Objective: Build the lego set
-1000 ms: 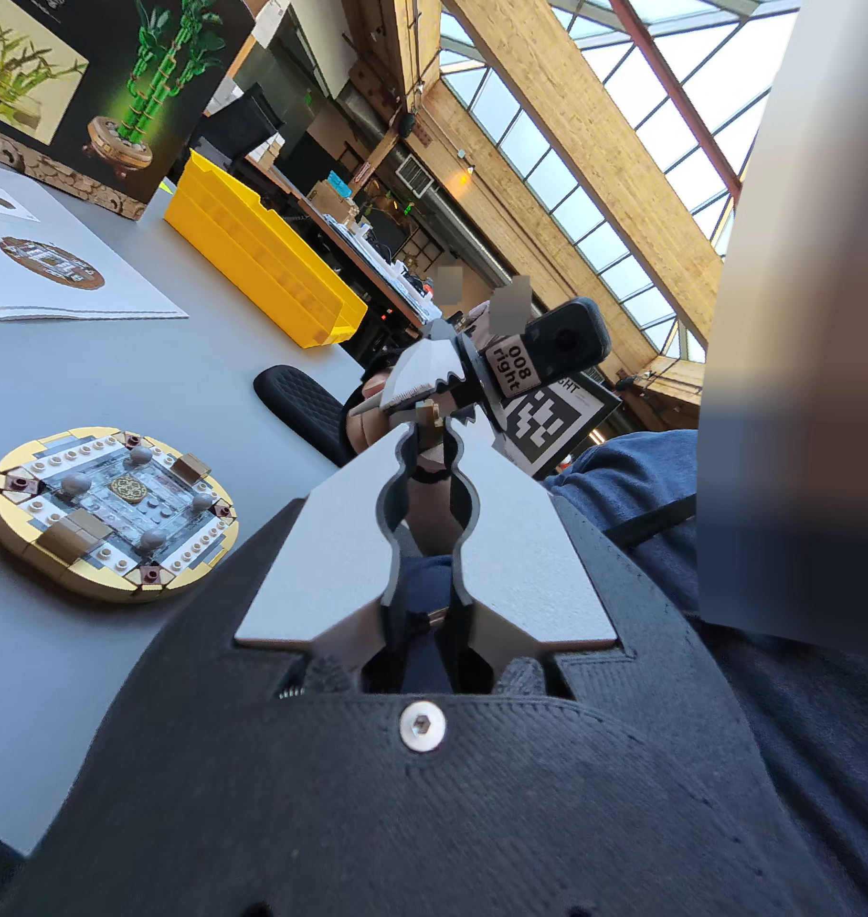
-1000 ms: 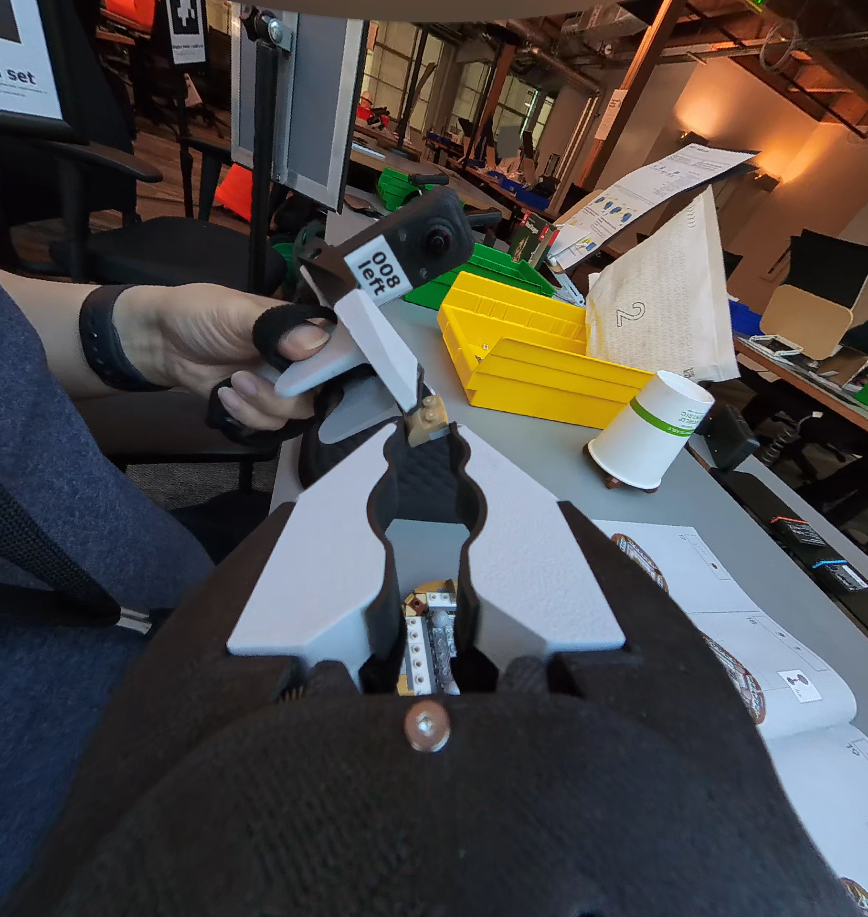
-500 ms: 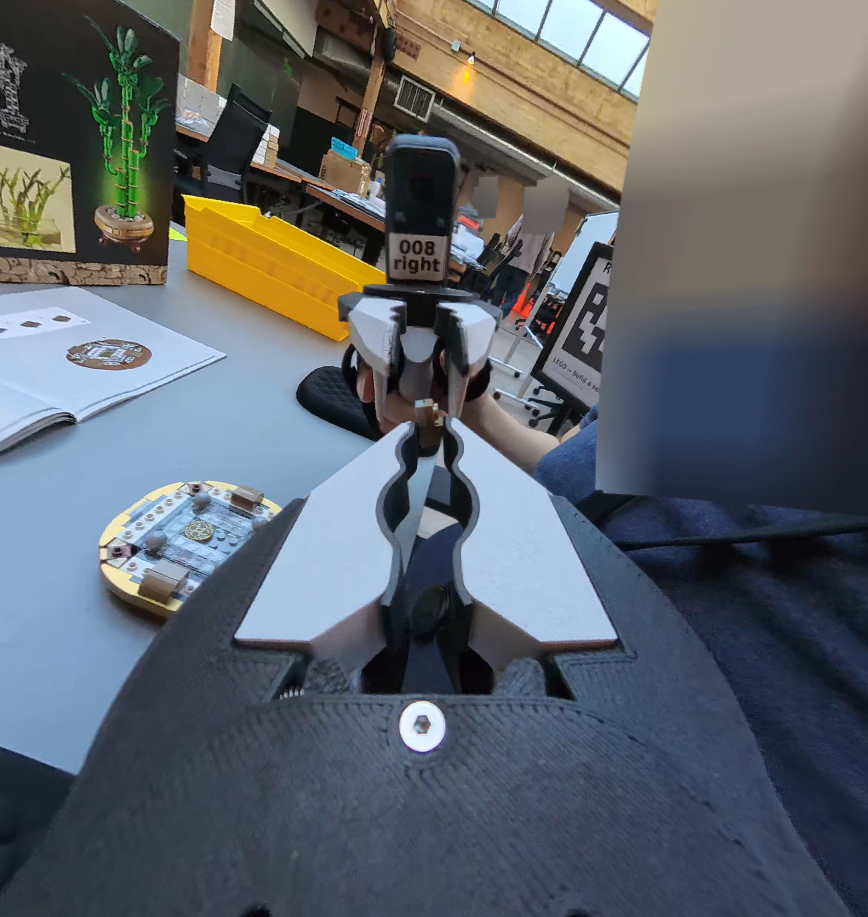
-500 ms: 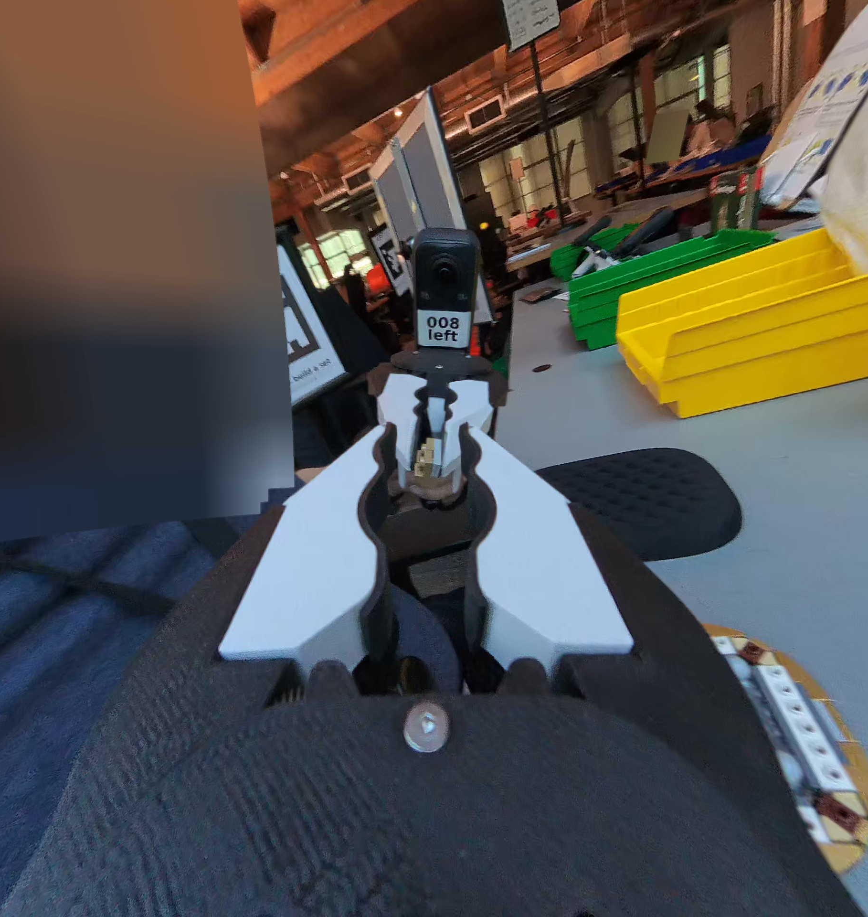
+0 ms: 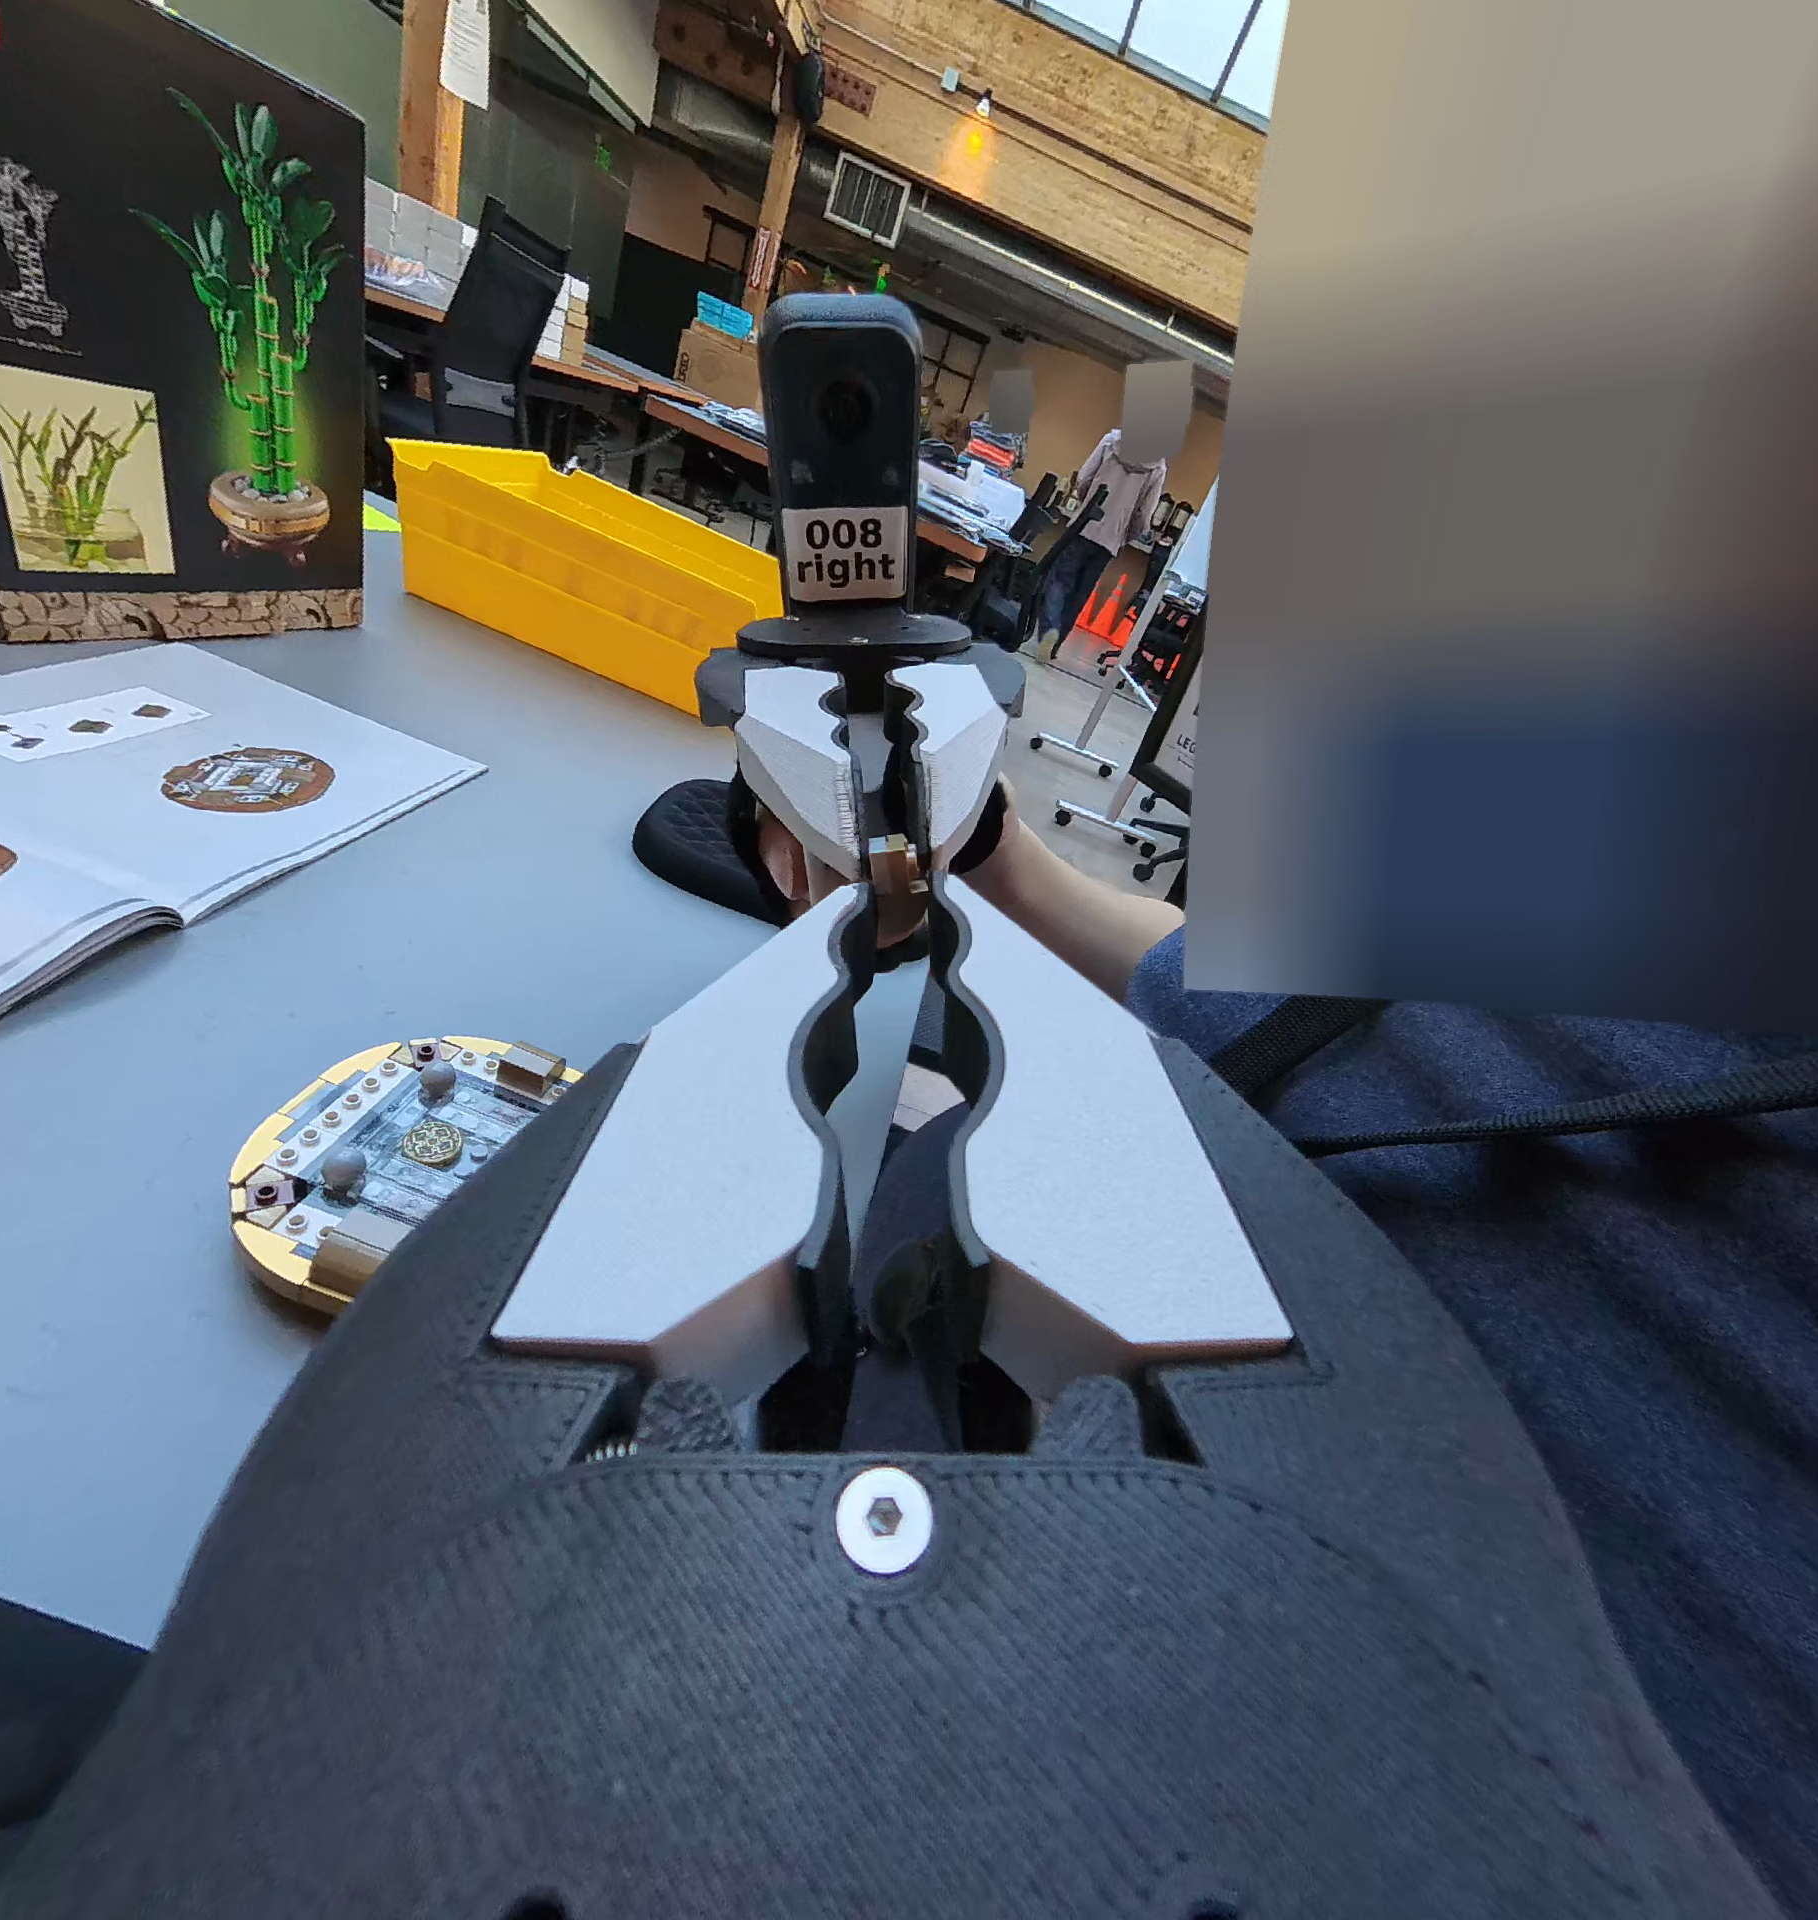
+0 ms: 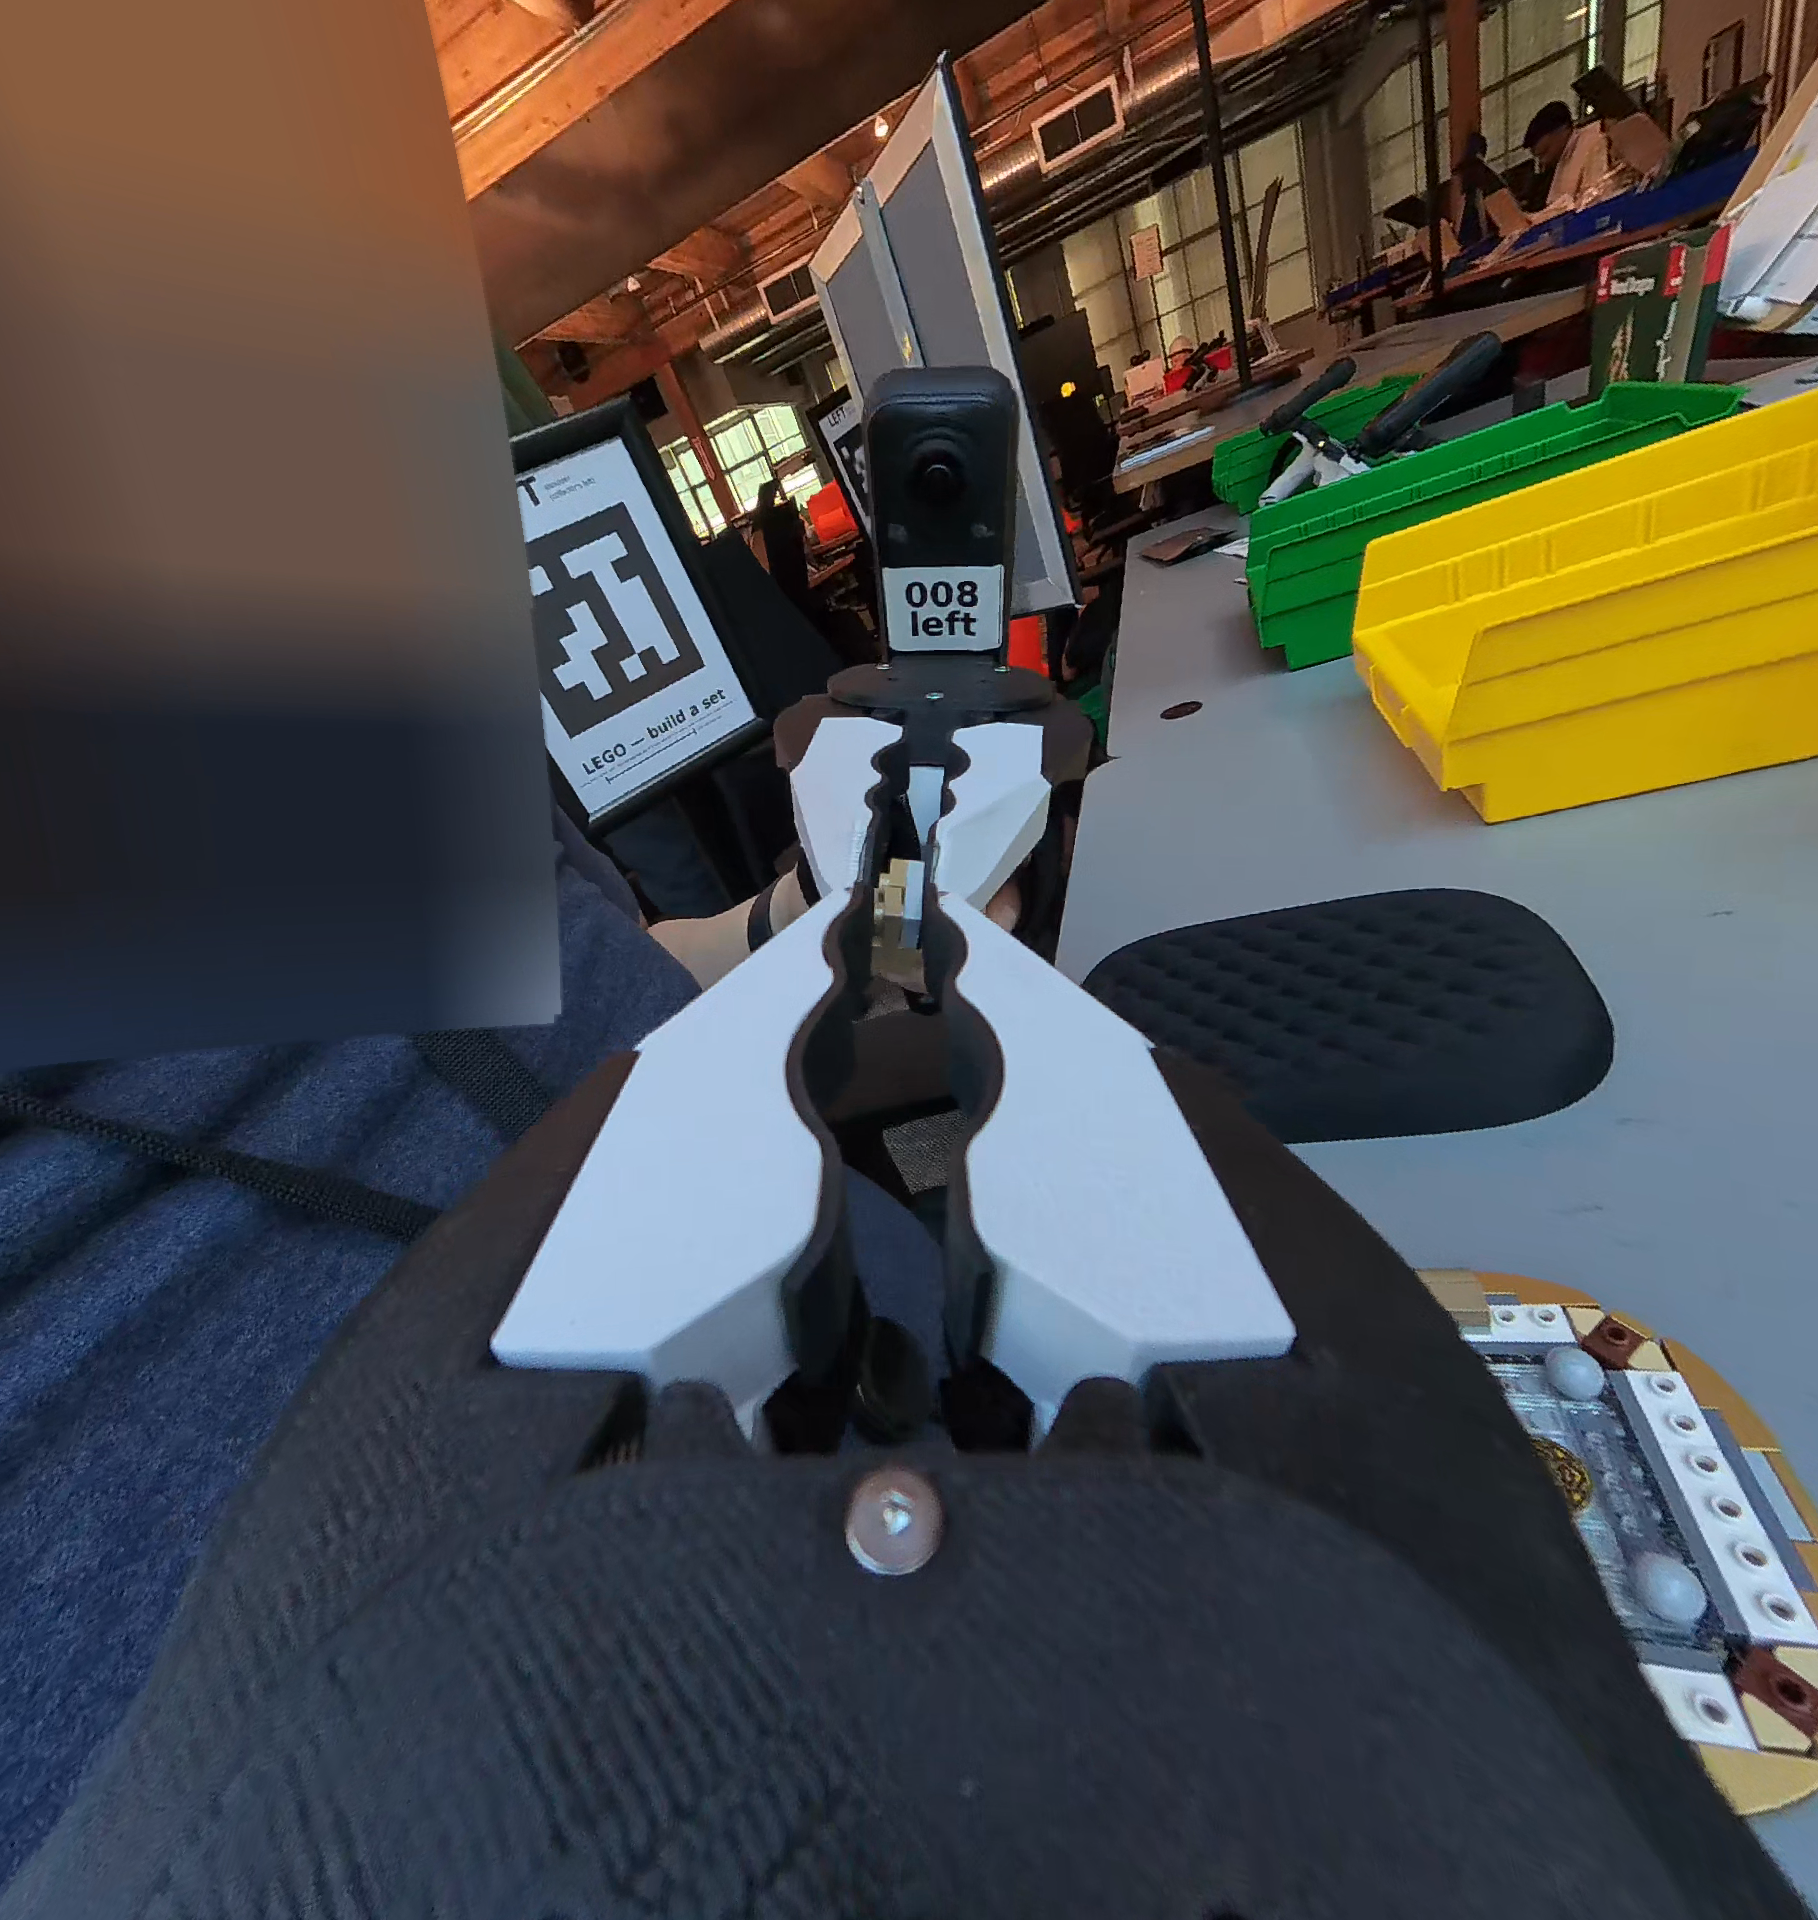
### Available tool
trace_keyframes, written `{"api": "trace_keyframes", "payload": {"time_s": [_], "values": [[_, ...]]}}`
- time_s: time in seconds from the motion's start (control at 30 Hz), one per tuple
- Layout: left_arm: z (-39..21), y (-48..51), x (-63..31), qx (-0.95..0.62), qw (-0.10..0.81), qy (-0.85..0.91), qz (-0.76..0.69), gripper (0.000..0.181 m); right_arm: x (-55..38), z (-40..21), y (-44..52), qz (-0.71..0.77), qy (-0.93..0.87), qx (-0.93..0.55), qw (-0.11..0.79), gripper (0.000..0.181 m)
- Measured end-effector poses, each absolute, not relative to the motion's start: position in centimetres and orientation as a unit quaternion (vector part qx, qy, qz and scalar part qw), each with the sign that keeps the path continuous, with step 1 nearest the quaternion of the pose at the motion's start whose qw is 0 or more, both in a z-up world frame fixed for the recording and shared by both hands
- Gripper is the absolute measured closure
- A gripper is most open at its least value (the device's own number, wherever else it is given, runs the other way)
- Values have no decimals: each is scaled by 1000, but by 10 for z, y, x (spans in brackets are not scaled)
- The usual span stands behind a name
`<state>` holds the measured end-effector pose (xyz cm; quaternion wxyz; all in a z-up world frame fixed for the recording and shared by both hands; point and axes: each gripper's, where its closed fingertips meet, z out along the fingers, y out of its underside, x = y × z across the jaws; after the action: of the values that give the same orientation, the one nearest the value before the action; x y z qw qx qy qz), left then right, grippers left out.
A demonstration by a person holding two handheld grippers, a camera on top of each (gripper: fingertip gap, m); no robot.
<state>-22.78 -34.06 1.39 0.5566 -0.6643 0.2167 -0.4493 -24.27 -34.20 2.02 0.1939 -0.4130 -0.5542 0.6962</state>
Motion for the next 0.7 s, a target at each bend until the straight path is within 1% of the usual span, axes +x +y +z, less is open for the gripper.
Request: {"api": "trace_keyframes", "payload": {"time_s": [0.2,0.47,0.63,0.7], "values": [[13,-340,-228,-668,565,217,-433,174,-243,19,-341,719,-527,-416,181,174],[10,-338,-229,-673,569,210,-423,173,-244,15,-339,697,-535,-428,213,174],[10,-338,-231,-673,569,207,-426,173,-246,15,-339,699,-529,-431,216,174],[11,-338,-231,-669,566,204,-437,174,-246,16,-340,709,-520,-430,203,174]]}}
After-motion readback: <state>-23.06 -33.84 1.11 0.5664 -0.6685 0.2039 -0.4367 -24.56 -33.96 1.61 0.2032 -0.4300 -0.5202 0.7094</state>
